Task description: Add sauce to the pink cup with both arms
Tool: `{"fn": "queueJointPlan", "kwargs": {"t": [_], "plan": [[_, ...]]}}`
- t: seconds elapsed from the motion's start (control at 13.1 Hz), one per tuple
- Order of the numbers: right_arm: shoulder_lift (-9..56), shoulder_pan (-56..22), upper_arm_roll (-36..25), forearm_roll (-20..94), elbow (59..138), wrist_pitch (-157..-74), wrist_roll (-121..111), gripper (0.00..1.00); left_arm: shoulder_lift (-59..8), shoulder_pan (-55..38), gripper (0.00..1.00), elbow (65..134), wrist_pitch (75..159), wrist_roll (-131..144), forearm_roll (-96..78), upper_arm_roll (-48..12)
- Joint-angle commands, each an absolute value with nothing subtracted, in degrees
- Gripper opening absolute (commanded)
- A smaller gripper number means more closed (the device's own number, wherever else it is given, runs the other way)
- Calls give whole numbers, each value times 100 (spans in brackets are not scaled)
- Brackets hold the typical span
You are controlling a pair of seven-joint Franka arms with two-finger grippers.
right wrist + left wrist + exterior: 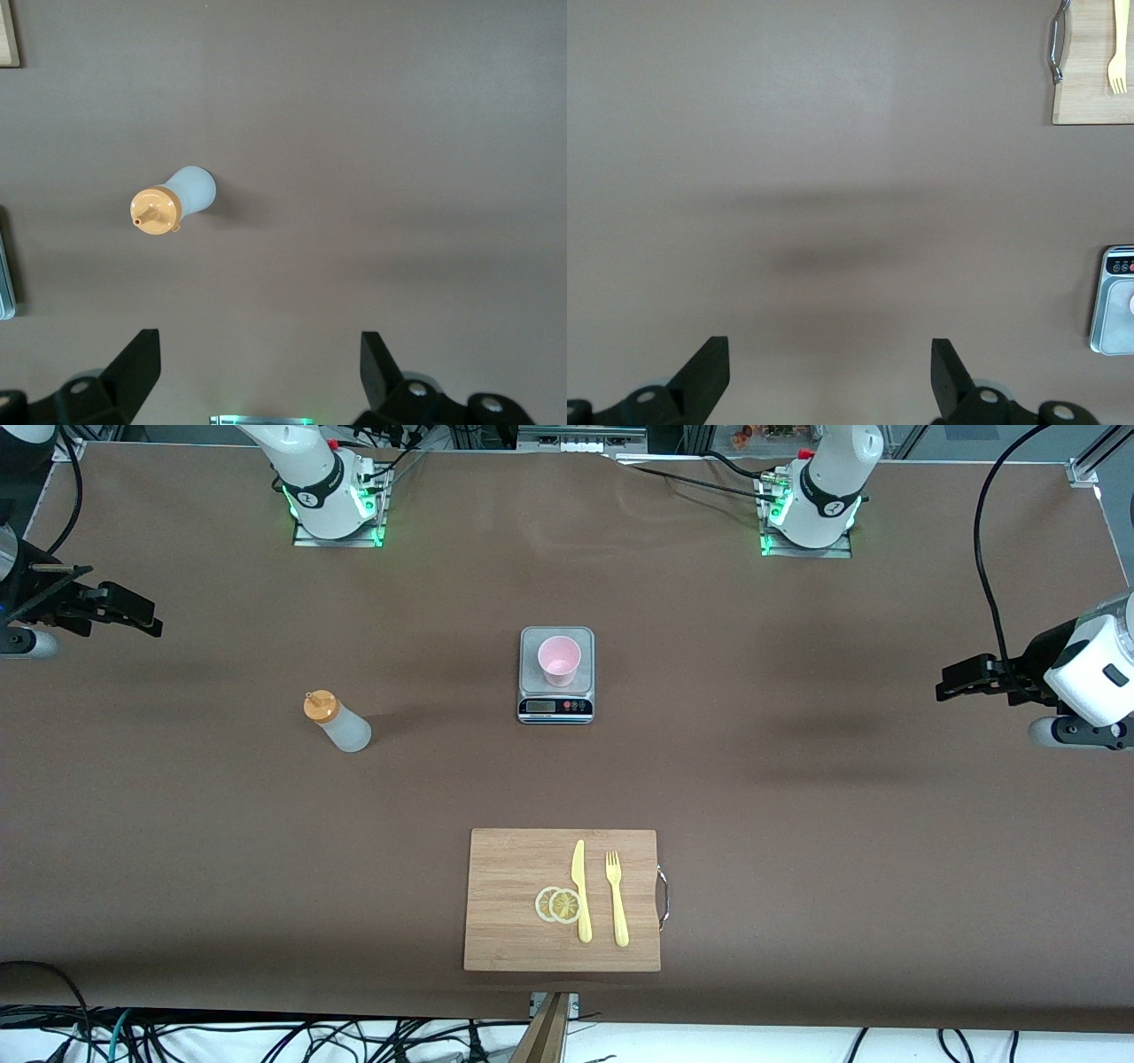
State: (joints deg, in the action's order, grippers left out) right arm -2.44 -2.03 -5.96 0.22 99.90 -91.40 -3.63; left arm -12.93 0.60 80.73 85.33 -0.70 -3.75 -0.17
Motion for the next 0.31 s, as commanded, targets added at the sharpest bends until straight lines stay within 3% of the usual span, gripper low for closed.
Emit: {"fn": "queueJointPlan", "kwargs": {"t": [0.0, 0.23], "plan": [[44, -53, -439, 35, 9484, -8737, -255, 100, -1336, 18, 100, 7945, 8499, -185, -281, -9], [44, -53, -361, 35, 9492, -8763, -229, 100, -1336, 18, 100, 7937, 8499, -185, -281, 0]]}}
